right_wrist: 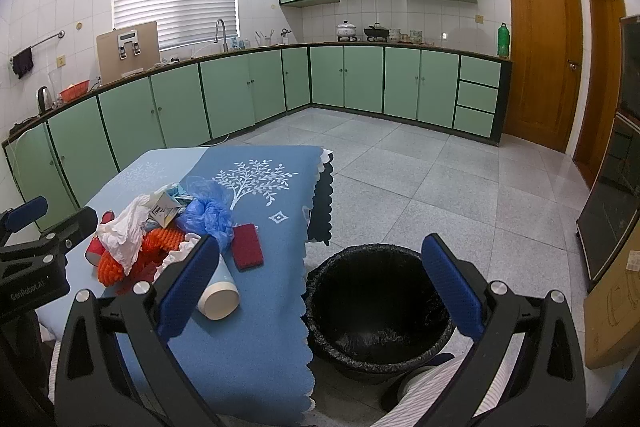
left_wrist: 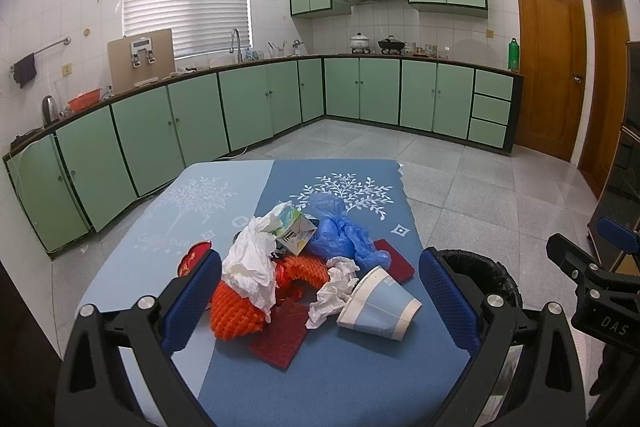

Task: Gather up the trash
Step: 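Grasp the white paper cup with the right gripper while the left gripper approaches the tissues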

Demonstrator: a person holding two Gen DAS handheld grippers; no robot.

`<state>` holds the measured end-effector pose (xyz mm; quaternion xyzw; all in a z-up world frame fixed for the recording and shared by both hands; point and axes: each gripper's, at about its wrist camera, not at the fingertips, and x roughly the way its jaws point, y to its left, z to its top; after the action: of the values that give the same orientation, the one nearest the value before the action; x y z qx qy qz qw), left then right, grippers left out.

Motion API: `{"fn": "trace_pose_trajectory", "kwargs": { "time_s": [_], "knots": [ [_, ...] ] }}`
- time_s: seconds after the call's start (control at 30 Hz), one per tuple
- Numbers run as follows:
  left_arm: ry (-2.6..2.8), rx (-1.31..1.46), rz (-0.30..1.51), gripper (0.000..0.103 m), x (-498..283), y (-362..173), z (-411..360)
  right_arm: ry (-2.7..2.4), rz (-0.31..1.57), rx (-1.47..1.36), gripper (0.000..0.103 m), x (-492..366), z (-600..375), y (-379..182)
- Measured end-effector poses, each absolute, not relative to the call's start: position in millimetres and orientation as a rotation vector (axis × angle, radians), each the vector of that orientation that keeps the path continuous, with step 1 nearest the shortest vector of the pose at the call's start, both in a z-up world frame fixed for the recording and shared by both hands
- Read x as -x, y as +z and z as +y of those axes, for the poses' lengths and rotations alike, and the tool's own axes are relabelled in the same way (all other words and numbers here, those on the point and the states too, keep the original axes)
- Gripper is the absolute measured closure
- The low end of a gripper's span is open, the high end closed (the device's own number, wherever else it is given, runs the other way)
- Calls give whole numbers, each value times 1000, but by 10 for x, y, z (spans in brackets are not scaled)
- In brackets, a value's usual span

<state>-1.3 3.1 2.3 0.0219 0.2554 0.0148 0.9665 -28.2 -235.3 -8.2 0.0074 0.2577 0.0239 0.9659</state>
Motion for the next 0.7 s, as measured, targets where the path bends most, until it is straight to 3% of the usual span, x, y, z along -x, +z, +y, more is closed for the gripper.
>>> {"fn": "trace_pose_trajectory", "kwargs": {
  "time_s": [0.7],
  "knots": [
    [88, -44, 525, 6, -17, -300, 470, 176, 516, -68, 5, 64, -2219, -419]
  ]
}}
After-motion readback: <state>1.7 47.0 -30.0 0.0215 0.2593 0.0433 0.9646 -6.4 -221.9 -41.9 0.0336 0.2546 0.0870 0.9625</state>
